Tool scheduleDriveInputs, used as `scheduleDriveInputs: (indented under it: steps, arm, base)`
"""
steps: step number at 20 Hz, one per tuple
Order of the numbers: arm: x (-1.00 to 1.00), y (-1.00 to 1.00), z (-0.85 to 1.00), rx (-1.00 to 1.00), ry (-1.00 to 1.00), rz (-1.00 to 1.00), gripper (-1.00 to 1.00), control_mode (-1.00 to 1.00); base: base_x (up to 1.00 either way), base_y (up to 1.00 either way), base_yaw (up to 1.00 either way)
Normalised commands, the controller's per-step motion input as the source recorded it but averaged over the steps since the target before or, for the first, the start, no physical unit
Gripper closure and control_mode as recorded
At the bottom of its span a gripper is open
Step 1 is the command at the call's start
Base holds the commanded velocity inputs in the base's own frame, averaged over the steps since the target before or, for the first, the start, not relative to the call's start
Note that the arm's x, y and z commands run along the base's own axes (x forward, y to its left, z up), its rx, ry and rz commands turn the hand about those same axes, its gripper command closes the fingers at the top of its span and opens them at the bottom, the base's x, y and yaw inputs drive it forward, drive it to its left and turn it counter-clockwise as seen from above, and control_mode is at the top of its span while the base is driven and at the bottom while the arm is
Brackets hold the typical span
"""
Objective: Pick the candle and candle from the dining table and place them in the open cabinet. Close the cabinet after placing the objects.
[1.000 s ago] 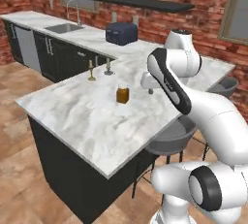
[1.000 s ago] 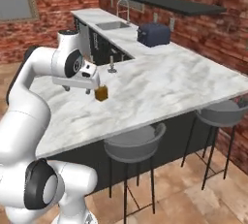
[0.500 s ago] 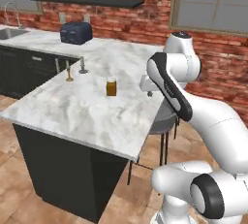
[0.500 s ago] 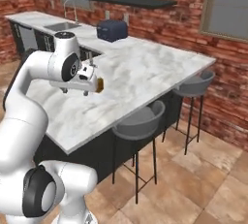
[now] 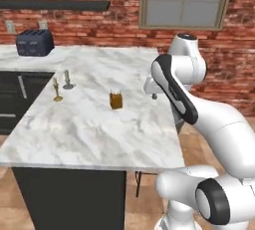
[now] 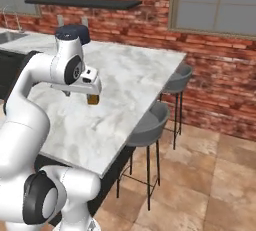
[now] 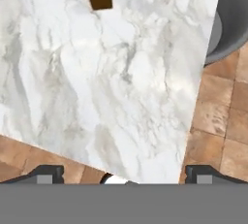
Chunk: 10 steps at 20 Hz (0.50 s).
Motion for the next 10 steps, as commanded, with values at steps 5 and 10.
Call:
scheduleDriveInputs:
  steps: [5, 10]
  arm:
    - [0.0, 0.0, 0.0, 0.0, 0.0, 0.0, -1.0, 1.0]
    - [0.0, 0.0, 0.0, 0.0, 0.0, 0.0, -1.0, 1.0]
  base:
    - [0.0, 1.0, -0.51]
    - [-0.22, 1.0, -0.44]
